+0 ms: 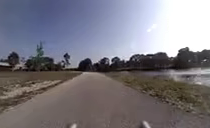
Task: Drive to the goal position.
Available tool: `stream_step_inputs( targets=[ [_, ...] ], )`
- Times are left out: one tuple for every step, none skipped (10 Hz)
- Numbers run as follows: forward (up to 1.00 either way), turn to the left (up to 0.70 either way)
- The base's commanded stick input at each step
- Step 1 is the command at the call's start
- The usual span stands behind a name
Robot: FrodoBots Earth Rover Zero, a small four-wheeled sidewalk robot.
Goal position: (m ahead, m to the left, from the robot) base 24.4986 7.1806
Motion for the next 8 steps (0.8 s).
stream_step_inputs(
  targets=[
    [1.00,-0.06],
    [1.00,-0.06],
    [1.00,-0.06],
    [1.00,-0.03],
    [1.00,0.00],
    [1.00,0.00],
    [1.00,0.00],
    [1.00,0.00]
  ],
)
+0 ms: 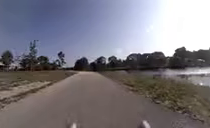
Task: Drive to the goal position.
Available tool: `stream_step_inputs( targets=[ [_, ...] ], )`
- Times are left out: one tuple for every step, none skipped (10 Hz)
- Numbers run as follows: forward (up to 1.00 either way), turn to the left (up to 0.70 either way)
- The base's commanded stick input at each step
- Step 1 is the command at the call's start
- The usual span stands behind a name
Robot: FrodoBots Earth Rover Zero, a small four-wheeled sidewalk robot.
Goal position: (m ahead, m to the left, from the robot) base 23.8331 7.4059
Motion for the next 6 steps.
stream_step_inputs(
  targets=[
    [1.00,0.19],
    [1.00,0.40],
    [1.00,0.40],
    [1.00,0.40],
    [1.00,0.38],
    [1.00,0.37]
  ],
)
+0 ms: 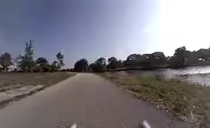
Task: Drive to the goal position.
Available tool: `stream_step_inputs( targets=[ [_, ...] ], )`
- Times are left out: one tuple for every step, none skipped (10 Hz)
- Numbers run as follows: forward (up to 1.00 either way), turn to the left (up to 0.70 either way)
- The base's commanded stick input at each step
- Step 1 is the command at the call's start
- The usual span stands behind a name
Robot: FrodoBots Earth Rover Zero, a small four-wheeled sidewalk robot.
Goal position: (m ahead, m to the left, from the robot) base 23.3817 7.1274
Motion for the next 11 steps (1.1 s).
stream_step_inputs(
  targets=[
    [1.00,0.07],
    [1.00,0.10],
    [1.00,0.26],
    [1.00,0.39],
    [1.00,0.32],
    [1.00,0.03],
    [1.00,0.03],
    [1.00,0.03],
    [1.00,0.03],
    [1.00,0.03],
    [1.00,0.04]
  ],
)
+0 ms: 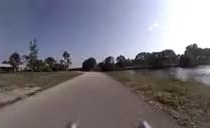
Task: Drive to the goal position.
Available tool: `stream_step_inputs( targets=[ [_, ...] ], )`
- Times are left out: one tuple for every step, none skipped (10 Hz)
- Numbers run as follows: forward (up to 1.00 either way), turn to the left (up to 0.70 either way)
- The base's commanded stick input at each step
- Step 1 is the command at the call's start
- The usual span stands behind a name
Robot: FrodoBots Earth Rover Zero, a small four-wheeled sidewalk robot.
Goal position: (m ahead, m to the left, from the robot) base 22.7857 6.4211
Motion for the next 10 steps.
stream_step_inputs(
  targets=[
    [1.00,0.03],
    [1.00,0.03],
    [1.00,0.03],
    [1.00,0.03],
    [1.00,0.27],
    [1.00,0.38],
    [1.00,0.30],
    [1.00,0.16],
    [1.00,0.06],
    [1.00,0.03]
  ],
)
